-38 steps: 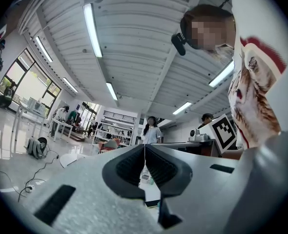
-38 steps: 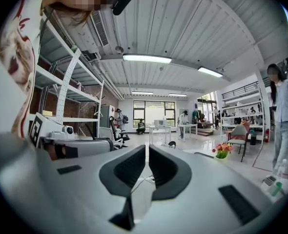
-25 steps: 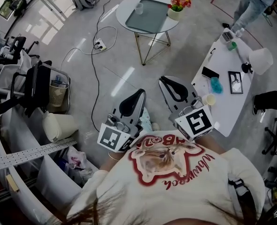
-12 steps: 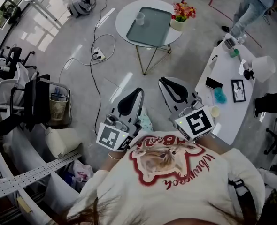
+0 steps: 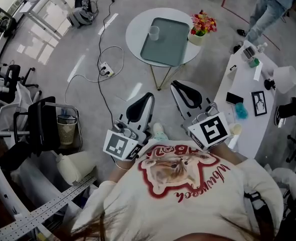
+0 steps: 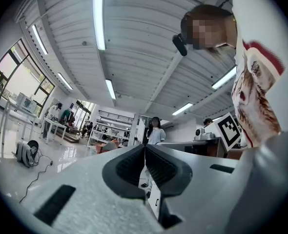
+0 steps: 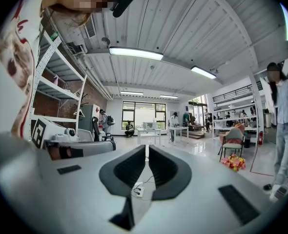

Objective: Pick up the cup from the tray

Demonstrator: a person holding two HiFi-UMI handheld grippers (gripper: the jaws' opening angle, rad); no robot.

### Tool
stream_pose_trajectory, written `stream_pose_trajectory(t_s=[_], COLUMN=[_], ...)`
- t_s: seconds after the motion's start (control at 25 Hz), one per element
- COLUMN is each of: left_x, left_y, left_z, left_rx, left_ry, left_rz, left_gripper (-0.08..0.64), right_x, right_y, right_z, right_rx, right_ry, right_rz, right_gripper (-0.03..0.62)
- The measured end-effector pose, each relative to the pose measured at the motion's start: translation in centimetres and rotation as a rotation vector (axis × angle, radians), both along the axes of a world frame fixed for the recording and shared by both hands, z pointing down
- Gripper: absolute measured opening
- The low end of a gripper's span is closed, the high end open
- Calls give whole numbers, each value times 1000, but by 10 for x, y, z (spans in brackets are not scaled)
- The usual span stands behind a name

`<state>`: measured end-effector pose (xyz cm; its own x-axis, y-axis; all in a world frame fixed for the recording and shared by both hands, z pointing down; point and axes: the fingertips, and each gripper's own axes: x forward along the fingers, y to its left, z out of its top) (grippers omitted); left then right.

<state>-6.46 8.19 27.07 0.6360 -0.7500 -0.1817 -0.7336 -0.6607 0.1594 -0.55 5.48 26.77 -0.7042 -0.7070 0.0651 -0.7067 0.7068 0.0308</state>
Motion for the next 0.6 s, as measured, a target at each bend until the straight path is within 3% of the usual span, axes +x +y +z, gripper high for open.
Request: stream_pose_trajectory(t_s=[0.6], left_x=[-12], left_y=[-66], left_z=[14], left_rx=[-44], left_ry=[24], left_rz=[64], left_gripper=[15], right_x=[-16], right_y=[-58], right_z=[16], right_rx=[-53], right_ry=[7], right_rz=[54], right_gripper=[40])
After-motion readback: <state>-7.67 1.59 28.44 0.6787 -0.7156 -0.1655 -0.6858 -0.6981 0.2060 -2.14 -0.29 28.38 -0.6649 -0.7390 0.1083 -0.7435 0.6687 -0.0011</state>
